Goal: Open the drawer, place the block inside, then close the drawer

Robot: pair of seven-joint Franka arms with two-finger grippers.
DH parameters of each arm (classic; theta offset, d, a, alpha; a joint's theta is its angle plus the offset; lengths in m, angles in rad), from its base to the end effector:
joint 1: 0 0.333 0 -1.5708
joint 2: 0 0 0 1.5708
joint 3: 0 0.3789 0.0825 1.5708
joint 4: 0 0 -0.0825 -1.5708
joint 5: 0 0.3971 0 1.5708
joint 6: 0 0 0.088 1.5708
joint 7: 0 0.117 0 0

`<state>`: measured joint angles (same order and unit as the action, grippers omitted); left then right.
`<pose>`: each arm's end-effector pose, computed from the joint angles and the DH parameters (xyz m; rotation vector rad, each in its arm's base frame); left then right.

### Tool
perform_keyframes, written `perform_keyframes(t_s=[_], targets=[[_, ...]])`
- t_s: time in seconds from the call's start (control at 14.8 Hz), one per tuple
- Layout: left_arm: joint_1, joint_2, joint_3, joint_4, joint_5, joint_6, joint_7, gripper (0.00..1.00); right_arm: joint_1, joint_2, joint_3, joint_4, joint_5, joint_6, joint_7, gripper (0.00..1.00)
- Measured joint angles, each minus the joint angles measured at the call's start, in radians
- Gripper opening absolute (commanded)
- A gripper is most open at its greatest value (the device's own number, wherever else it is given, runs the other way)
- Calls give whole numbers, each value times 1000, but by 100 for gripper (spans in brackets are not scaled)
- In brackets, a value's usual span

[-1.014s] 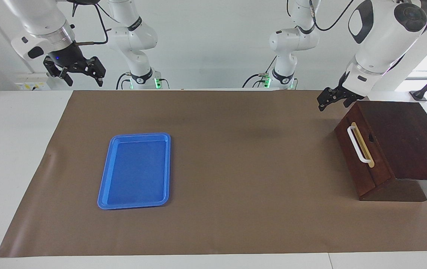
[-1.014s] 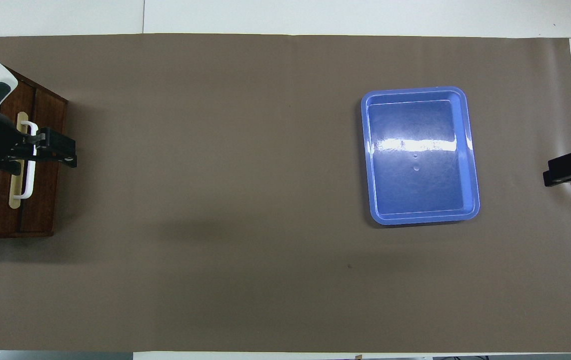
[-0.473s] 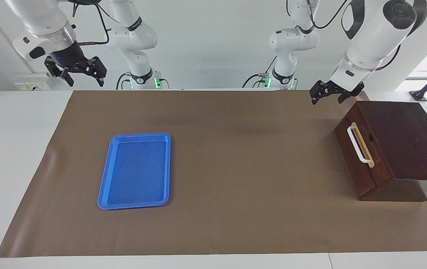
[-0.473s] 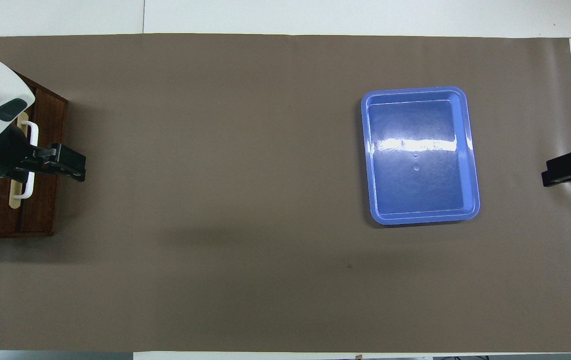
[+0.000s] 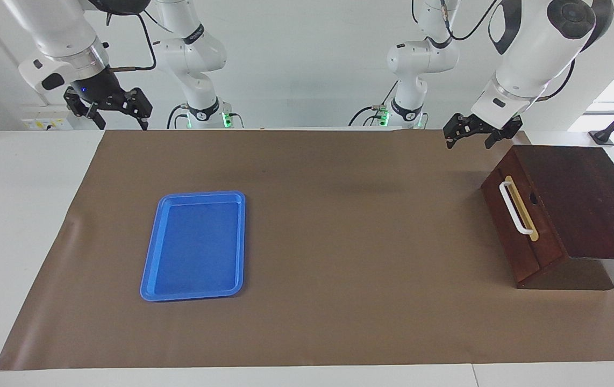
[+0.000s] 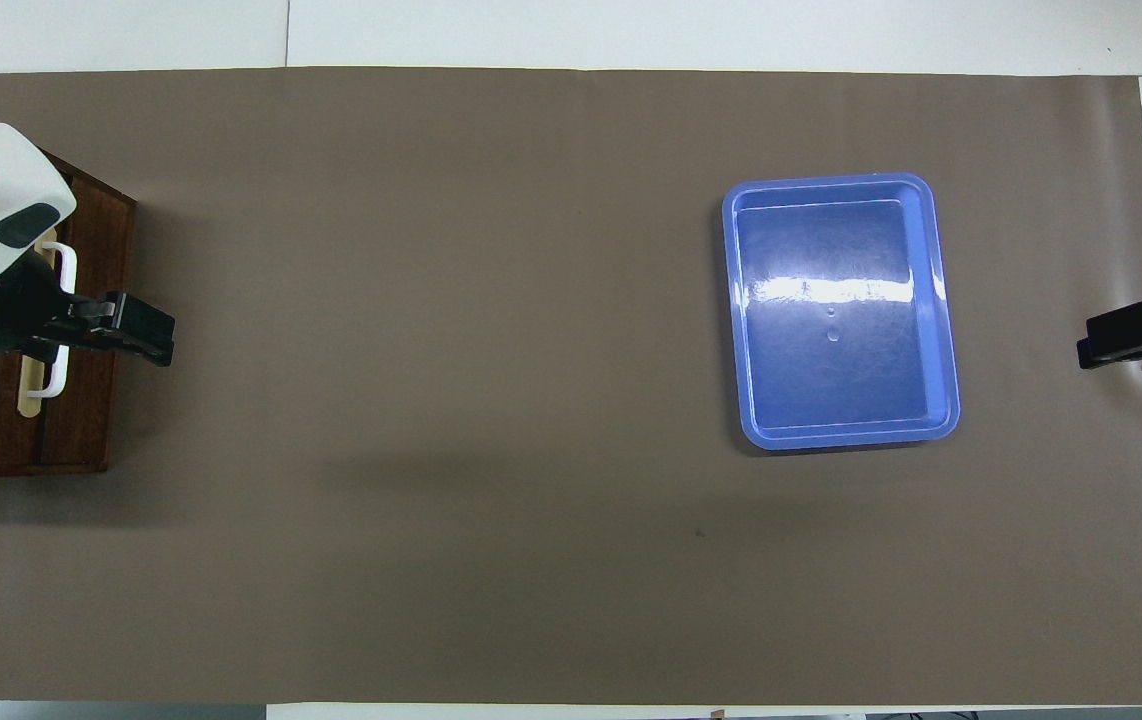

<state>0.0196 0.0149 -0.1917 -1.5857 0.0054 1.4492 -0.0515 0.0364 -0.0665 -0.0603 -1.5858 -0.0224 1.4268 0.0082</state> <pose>0.5488 -0.0938 0.6525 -3.1078 0.1875 0.2338 0.5261 -0.0168 0.6947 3.1202 -0.0530 -0.1448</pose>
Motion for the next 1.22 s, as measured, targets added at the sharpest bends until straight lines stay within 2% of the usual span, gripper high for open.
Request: perform_keyframes(t_s=[0.41, 1.22], targets=[[2, -1, 43, 1, 5, 7, 42, 100, 0, -14, 1, -14, 0, 2, 0, 100], [2, -8, 45, 1, 5, 73, 42, 100, 0, -14, 2, -14, 0, 2, 0, 100]])
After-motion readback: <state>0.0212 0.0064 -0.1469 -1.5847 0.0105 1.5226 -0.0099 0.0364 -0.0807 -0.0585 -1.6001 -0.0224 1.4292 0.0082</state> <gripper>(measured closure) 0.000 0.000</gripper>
